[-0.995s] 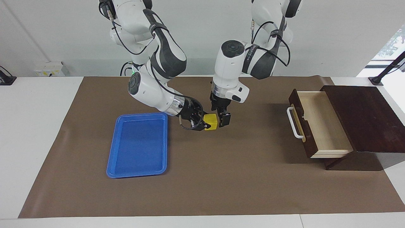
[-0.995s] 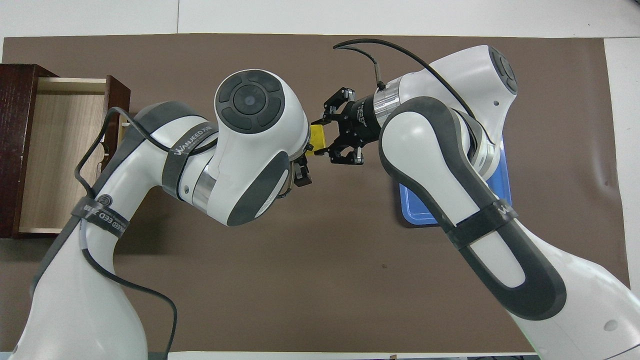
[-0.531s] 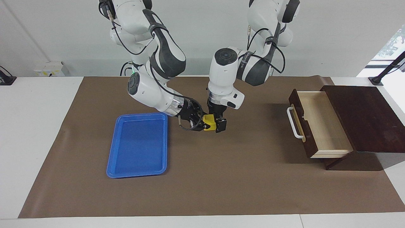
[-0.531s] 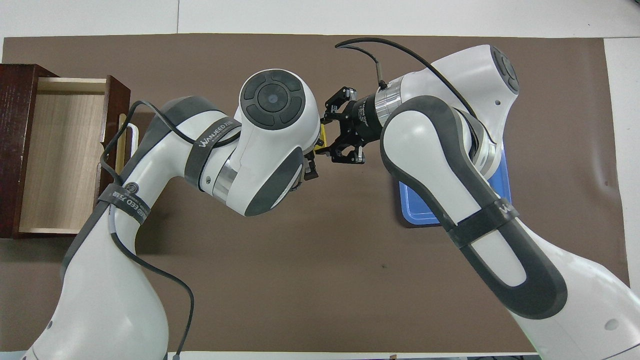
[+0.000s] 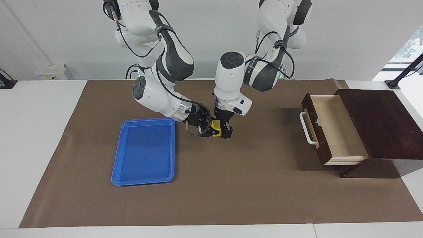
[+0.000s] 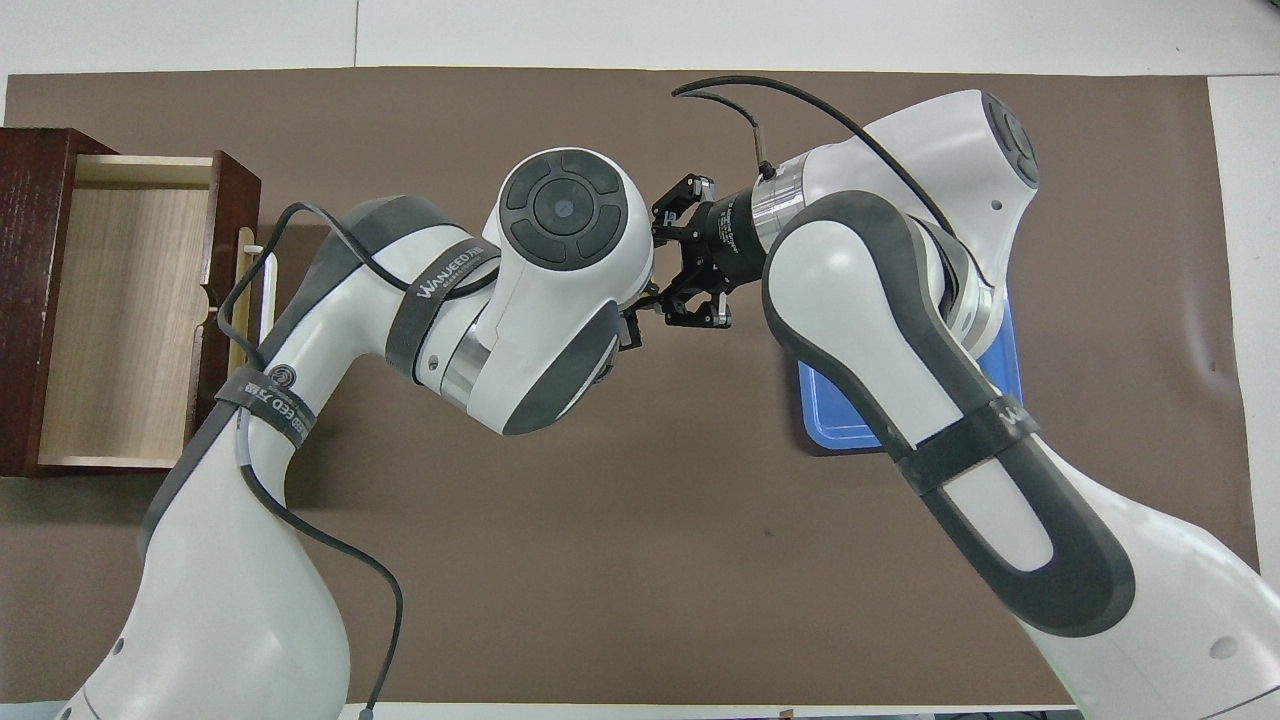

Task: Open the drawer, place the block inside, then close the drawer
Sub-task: 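Grasp the block with the left gripper while the right gripper releases, then lower the block into the drawer with the left gripper while the right gripper withdraws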

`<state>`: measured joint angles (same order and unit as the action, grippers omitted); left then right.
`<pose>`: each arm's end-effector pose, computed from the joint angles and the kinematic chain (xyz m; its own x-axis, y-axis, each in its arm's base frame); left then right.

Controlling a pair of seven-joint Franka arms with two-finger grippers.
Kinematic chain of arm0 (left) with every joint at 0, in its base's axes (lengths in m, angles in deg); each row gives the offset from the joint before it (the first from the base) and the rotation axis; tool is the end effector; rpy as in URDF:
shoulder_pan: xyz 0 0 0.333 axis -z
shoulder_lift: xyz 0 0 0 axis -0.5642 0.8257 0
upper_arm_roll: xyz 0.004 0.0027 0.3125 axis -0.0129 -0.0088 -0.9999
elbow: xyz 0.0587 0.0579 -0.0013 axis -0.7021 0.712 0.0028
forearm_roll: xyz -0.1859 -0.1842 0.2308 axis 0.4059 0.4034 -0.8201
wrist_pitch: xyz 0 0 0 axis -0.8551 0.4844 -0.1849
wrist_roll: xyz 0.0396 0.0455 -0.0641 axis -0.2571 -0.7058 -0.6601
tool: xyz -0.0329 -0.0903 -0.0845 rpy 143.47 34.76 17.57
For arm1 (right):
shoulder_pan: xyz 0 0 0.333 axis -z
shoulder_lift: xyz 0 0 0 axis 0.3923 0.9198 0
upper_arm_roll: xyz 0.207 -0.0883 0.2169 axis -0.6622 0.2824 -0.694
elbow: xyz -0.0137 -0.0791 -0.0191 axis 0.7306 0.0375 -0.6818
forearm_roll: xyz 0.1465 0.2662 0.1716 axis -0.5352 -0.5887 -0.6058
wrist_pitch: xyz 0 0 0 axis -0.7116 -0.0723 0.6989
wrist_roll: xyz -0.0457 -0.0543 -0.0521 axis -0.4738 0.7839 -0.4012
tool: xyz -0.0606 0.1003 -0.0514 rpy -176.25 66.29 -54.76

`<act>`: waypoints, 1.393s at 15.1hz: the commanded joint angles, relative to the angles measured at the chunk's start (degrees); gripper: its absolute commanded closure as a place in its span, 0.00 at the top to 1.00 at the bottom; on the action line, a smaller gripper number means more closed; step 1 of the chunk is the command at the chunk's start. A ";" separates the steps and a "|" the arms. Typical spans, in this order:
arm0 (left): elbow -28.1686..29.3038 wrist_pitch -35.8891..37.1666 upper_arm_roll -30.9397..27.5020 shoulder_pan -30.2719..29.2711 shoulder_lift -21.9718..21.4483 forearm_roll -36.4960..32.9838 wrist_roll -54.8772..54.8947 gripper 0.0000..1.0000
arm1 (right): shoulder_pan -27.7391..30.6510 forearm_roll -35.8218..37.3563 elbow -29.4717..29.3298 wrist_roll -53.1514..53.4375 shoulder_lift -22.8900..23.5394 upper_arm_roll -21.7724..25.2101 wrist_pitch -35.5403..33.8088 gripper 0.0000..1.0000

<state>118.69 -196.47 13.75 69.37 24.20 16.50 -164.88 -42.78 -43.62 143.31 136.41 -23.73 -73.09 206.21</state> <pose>0.5215 -0.4021 0.4393 -0.1595 0.9837 -0.0830 0.9811 0.1673 0.0972 0.5842 0.2822 0.4346 0.0728 -0.7364 -0.6726 -0.9959 -0.0894 -0.0100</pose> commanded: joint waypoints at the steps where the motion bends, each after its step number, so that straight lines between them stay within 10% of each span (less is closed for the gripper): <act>1: -1.35 -0.17 -0.86 0.22 0.93 -0.45 -1.41 0.05 | 0.53 -1.54 0.26 0.74 -0.43 -0.20 0.43 0.00; 3: -1.35 -0.26 -0.86 0.13 0.93 -0.27 -1.24 0.00 | 0.61 -1.63 0.26 1.62 -0.43 -0.20 0.43 0.00; 4: -1.35 -0.26 -0.86 0.13 1.01 -0.27 -1.15 0.00 | 0.53 -1.63 0.26 2.58 -0.34 -0.12 0.69 0.19; 5: -1.35 -0.35 -0.95 0.13 0.93 -0.27 -1.06 0.00 | 0.53 -1.98 0.26 3.46 -0.34 -0.12 0.78 0.99; 12: -1.17 5.16 -0.86 -3.54 -2.48 -0.45 6.99 0.00 | 1.14 -1.98 -0.01 3.64 -0.69 0.58 0.08 1.00; 21: 2.78 22.51 -1.04 -29.28 -16.39 3.51 50.31 0.00 | 14.22 -0.58 -0.01 -1.78 -5.26 0.67 -15.01 1.00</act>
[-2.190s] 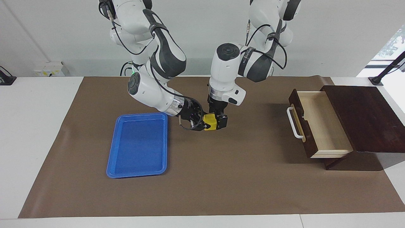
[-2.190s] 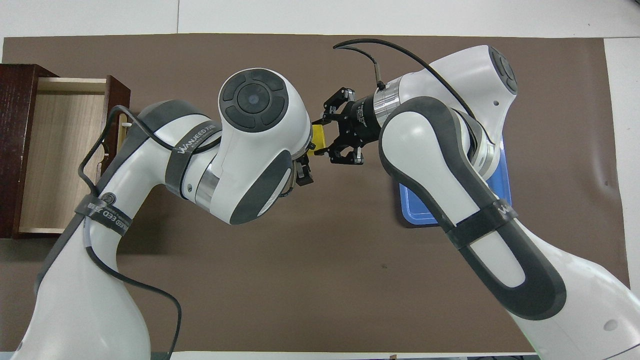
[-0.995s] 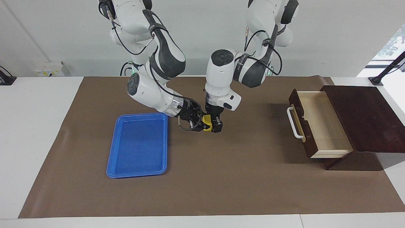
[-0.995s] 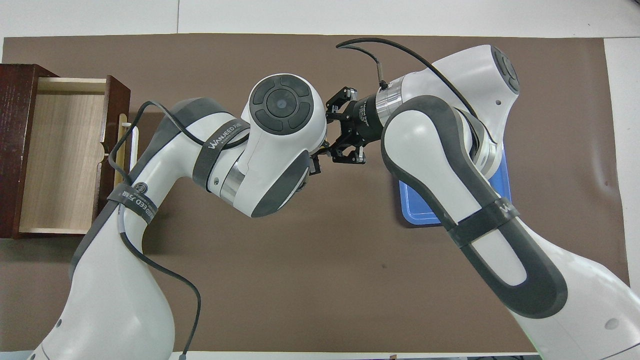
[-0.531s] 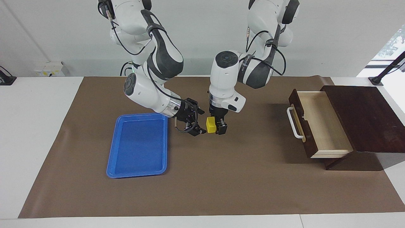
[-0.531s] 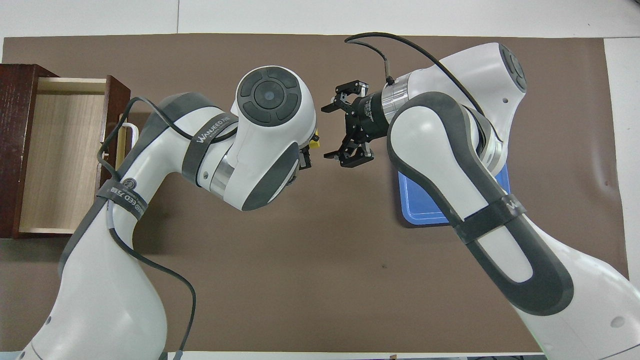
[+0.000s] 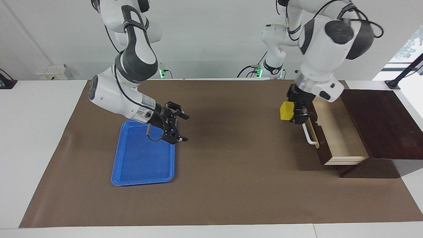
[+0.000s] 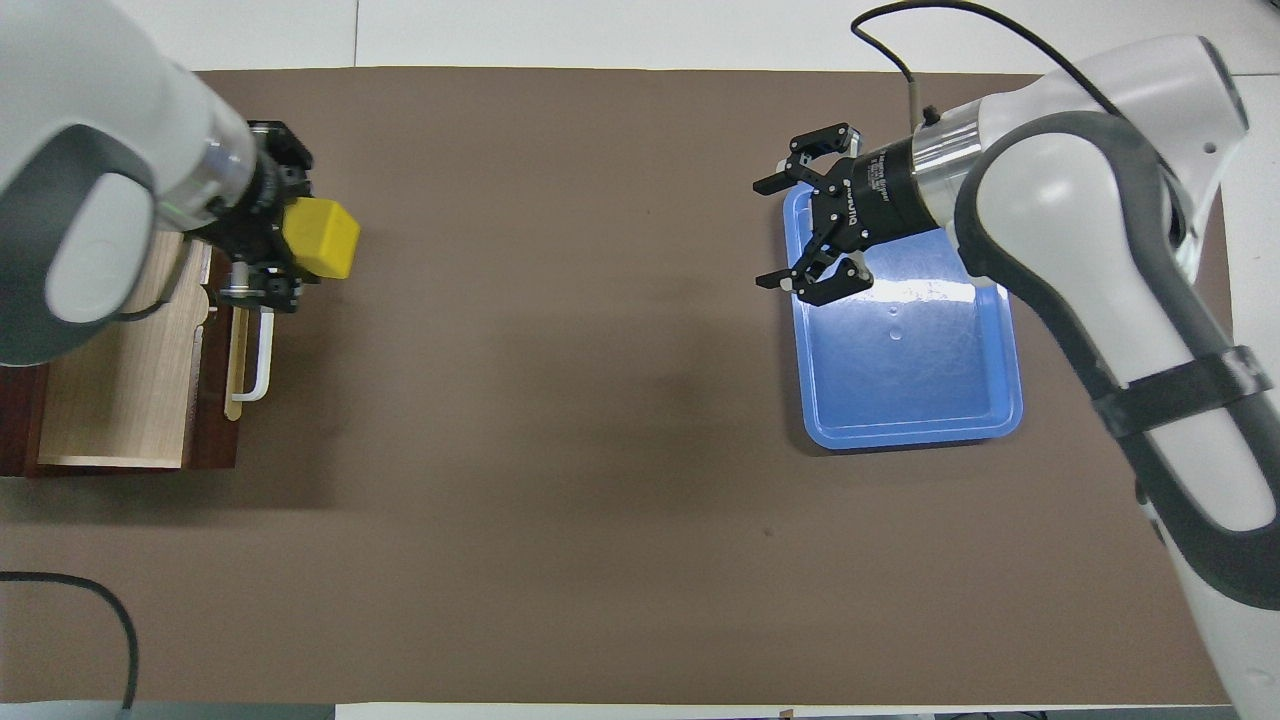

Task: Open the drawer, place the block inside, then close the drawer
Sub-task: 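Lower the block into the drawer with the left gripper while the right gripper withdraws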

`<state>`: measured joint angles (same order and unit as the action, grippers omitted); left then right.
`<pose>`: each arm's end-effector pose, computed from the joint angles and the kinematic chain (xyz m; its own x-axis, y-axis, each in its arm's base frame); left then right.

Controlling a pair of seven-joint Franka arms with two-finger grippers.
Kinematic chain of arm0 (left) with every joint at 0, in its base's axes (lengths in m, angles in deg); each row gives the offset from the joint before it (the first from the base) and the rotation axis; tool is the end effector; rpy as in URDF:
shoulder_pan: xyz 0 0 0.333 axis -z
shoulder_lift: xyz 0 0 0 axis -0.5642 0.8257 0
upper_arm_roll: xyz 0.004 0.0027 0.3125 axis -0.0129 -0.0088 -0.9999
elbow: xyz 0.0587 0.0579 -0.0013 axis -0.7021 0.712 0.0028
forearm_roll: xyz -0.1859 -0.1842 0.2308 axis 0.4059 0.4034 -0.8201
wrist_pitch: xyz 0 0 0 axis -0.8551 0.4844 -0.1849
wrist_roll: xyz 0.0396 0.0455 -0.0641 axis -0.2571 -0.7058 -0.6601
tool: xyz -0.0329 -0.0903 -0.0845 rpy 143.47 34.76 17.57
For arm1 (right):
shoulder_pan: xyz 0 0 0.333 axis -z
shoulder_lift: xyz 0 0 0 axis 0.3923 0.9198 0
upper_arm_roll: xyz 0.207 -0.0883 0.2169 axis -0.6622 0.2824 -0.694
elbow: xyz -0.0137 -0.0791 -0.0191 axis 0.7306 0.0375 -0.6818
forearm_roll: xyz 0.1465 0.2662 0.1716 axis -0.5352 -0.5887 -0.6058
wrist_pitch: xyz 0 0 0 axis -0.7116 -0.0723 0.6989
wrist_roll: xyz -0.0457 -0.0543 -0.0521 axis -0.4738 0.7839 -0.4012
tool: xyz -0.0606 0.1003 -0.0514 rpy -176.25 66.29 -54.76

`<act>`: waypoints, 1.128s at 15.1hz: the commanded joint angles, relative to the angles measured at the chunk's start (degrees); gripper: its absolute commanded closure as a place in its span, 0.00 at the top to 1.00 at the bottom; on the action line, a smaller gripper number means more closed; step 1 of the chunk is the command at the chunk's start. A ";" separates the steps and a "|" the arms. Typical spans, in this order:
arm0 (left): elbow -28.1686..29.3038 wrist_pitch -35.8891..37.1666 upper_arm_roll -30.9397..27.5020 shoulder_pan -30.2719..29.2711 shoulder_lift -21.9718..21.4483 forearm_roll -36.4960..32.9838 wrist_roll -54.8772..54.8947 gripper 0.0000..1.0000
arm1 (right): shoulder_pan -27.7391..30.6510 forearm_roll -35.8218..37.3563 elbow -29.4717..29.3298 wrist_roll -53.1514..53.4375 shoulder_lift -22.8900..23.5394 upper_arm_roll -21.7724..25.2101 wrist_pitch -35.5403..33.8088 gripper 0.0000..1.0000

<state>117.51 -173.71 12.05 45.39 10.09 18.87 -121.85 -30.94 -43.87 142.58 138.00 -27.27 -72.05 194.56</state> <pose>0.5567 -0.1245 0.5622 0.1277 0.9918 -0.0010 0.9918 -0.1277 -0.0042 0.6016 0.1615 0.4683 -0.0700 -0.7168 -0.6938 -0.9964 0.0166 0.0835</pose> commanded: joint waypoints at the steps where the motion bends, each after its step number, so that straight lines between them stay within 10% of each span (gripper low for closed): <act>1: 5.10 -0.78 0.66 -8.55 -2.81 1.13 11.59 0.00 | 4.30 1.16 0.63 -5.74 -2.25 -0.36 -6.18 1.00; 9: 32.00 -23.01 0.49 -17.81 -12.48 0.87 21.56 0.04 | 12.93 16.96 0.63 -31.39 -7.43 -0.36 -20.96 1.00; 11: 32.18 -22.76 0.49 -17.81 -12.30 0.87 21.56 0.42 | 13.99 22.24 0.81 -42.27 -9.28 -0.36 -23.07 1.00; 12: 32.18 -22.67 0.49 -17.81 -12.22 0.87 21.56 0.89 | 14.25 25.14 0.98 -47.64 -10.42 -0.36 -23.69 1.00; 17: 24.90 -16.61 1.10 -9.75 -9.50 0.34 14.48 1.00 | 14.26 37.36 2.57 -69.62 -15.34 -0.36 -23.61 1.00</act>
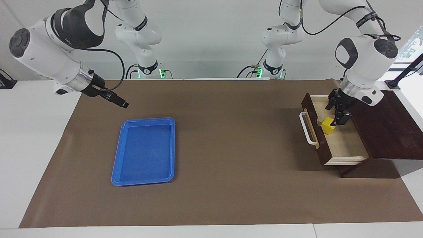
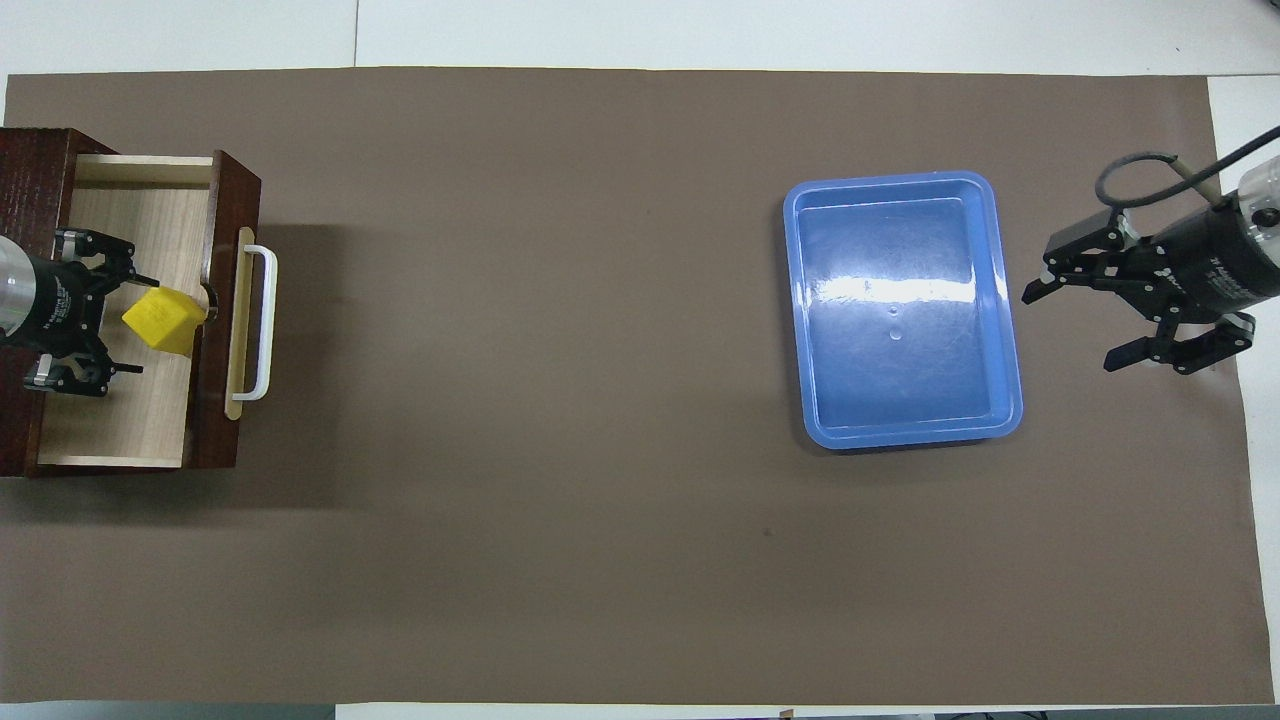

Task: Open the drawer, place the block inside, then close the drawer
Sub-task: 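Push the drawer shut with the left gripper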

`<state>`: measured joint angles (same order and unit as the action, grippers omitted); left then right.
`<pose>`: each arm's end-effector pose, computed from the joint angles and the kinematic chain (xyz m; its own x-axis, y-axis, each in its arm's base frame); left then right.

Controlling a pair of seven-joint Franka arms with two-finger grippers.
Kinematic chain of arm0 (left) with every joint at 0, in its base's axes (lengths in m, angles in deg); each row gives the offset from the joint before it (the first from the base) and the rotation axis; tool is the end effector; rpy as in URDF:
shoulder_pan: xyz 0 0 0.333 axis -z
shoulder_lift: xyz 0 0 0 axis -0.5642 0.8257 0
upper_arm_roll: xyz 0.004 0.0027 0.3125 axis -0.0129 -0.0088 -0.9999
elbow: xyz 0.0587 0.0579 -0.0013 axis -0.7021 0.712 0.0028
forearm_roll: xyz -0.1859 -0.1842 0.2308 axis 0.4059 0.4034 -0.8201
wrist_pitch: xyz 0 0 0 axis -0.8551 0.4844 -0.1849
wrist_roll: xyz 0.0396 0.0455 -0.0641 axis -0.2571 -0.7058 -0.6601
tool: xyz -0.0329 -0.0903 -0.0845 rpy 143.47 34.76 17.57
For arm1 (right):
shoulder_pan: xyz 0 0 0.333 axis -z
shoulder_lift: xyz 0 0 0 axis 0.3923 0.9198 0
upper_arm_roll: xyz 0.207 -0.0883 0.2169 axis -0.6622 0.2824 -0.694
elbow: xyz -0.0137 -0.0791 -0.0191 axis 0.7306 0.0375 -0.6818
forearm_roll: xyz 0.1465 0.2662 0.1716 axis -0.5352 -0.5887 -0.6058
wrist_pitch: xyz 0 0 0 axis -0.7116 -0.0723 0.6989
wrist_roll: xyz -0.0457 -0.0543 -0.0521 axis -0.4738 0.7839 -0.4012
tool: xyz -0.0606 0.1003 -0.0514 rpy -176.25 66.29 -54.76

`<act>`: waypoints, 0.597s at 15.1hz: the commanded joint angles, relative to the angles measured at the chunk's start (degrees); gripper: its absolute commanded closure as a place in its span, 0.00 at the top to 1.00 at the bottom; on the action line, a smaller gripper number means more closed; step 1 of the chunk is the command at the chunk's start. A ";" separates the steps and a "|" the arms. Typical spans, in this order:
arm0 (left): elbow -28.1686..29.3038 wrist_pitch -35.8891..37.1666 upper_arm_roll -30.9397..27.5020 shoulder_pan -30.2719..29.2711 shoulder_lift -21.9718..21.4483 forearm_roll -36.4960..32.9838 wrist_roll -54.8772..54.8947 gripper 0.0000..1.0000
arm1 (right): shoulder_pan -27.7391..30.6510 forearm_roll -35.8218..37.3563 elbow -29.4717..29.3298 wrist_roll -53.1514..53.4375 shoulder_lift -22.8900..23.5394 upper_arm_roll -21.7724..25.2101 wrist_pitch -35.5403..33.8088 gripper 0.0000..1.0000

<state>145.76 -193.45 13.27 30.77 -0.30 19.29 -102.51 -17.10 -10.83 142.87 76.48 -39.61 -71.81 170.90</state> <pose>0.5237 0.0050 0.4774 0.2290 0.9734 0.0039 0.9730 -0.2290 0.0285 0.5194 -0.0180 0.5344 0.8271 -0.4677 -0.3116 -0.5197 -0.8476 -0.1074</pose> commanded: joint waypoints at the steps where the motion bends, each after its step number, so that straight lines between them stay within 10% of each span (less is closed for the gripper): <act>1: -3.18 2.61 -0.11 7.07 0.99 -0.24 -8.38 1.00 | 0.41 6.16 2.27 -12.06 -3.79 -0.61 0.05 1.00; 9: 4.02 -3.80 -0.11 6.59 0.90 -6.31 -8.60 1.00 | 0.59 14.35 2.53 -30.36 -8.81 -0.61 -0.03 1.00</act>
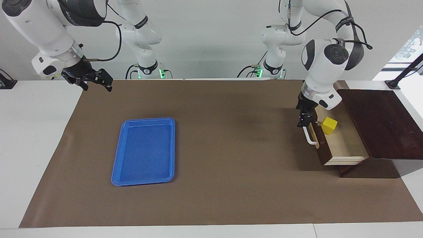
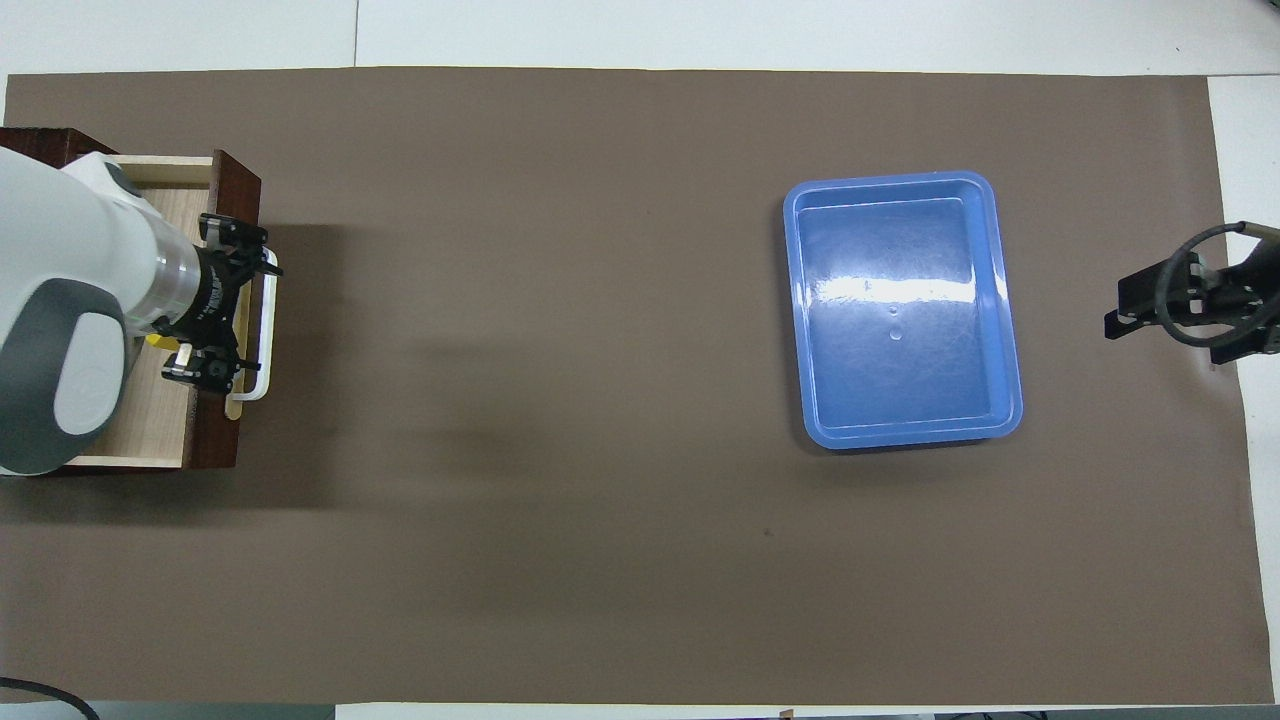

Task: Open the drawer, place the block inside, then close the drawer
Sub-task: 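Push the drawer shut with the left gripper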

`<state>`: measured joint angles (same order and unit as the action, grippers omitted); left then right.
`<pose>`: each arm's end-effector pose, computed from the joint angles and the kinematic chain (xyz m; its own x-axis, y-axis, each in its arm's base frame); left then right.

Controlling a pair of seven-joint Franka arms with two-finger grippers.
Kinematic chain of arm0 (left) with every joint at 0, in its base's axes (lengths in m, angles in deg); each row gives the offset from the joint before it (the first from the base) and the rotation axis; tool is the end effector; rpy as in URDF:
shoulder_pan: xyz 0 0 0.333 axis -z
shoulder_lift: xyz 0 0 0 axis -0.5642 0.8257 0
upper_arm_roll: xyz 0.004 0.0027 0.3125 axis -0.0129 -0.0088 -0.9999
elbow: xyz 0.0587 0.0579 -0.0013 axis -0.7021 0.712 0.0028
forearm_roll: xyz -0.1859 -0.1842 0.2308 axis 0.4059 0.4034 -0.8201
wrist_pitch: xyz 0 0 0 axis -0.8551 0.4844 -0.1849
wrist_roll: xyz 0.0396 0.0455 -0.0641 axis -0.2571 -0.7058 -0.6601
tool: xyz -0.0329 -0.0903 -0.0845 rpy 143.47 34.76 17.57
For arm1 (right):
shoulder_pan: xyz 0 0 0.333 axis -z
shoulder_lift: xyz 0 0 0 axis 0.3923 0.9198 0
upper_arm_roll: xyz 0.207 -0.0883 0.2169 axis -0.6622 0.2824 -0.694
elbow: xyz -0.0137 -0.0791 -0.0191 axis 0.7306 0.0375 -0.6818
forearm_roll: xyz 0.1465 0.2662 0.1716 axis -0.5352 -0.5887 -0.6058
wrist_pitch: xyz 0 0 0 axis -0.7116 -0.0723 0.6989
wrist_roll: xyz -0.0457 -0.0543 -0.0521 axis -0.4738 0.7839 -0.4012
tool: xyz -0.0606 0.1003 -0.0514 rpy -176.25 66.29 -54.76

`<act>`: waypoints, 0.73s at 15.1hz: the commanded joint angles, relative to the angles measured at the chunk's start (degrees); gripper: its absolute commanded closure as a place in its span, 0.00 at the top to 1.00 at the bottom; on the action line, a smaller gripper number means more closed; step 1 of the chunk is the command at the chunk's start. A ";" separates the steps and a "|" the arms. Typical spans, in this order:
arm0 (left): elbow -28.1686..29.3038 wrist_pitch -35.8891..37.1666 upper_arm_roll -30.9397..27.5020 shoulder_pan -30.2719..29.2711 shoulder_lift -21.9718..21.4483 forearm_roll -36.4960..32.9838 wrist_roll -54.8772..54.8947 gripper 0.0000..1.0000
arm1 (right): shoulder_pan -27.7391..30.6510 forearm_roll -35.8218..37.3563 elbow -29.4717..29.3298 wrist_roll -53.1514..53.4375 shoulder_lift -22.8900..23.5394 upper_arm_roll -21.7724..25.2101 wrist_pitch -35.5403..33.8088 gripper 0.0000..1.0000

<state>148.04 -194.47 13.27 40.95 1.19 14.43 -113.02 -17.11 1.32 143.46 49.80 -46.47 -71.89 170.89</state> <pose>0.5161 -0.0803 0.4484 0.2567 0.9638 0.0715 0.9665 -0.2556 -0.0247 0.4885 -0.0431 0.5870 0.9893 -0.0628 -0.1320 -0.0665 -0.9975 -0.0237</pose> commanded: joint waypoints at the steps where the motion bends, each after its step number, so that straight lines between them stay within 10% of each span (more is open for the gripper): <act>1: 1.57 -3.39 -0.11 -5.79 -0.50 -1.54 4.18 1.00 | 0.61 2.47 1.95 -5.79 -1.86 -0.52 1.20 1.00; 11: -0.80 -4.90 -0.11 -17.07 0.73 -1.54 24.92 1.00 | 1.05 2.12 3.53 -3.00 1.21 -0.70 8.76 1.00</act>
<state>148.45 -199.50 12.87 24.03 1.39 14.28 -92.73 -16.97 2.57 146.06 45.76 -45.70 -71.86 178.22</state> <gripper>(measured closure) 0.000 0.000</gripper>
